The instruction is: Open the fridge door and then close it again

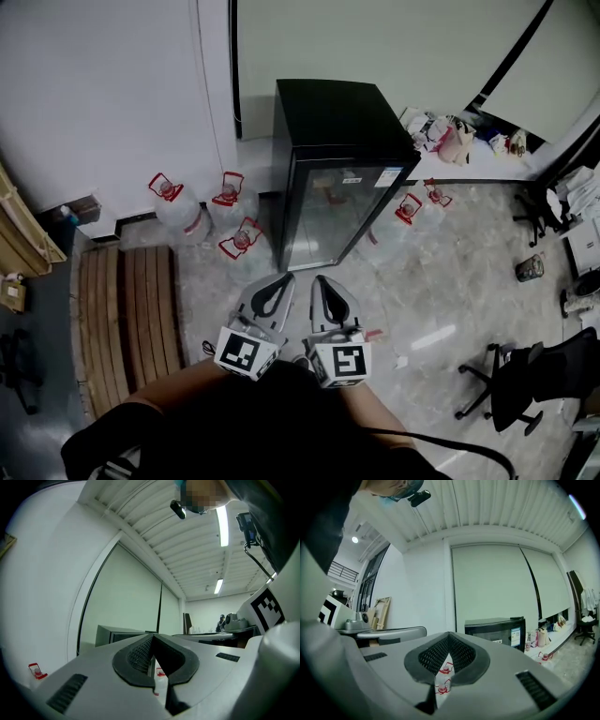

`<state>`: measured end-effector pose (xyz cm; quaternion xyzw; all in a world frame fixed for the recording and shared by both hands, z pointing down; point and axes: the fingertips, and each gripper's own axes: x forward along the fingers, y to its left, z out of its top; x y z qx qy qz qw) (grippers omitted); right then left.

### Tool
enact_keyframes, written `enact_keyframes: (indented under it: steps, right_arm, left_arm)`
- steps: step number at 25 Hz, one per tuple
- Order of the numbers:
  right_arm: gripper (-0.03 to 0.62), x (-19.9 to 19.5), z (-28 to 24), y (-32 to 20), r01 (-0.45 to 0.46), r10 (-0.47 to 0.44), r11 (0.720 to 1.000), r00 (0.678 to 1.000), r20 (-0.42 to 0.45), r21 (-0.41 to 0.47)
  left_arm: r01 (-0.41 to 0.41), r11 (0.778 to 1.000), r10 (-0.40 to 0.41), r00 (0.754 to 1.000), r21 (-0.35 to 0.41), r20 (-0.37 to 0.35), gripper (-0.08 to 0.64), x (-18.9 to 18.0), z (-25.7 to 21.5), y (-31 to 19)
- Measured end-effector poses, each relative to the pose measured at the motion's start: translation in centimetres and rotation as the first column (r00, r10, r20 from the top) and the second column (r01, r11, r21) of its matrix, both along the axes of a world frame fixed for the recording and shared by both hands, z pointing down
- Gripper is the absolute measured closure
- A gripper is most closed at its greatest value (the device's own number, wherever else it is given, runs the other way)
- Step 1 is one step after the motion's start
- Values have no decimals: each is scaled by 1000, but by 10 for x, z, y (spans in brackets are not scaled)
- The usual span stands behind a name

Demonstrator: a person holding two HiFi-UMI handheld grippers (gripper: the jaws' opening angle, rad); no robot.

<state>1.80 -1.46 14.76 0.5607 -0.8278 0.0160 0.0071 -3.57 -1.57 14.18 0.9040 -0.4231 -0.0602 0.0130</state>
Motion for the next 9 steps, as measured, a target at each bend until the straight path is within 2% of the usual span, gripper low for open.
enact_keyframes:
  steps: [3,9]
  right_arm:
    - [577,2,-8,0,-8,8,1000,1000,-6,2]
    - [577,2,-29,-2,5,-5,998,1000,-4,55]
  left_arm:
    - [-4,1000,4,1000,-10,-22,552,4,-7,4]
    - [31,999,-31,999,13,9,552,4,-20,-5]
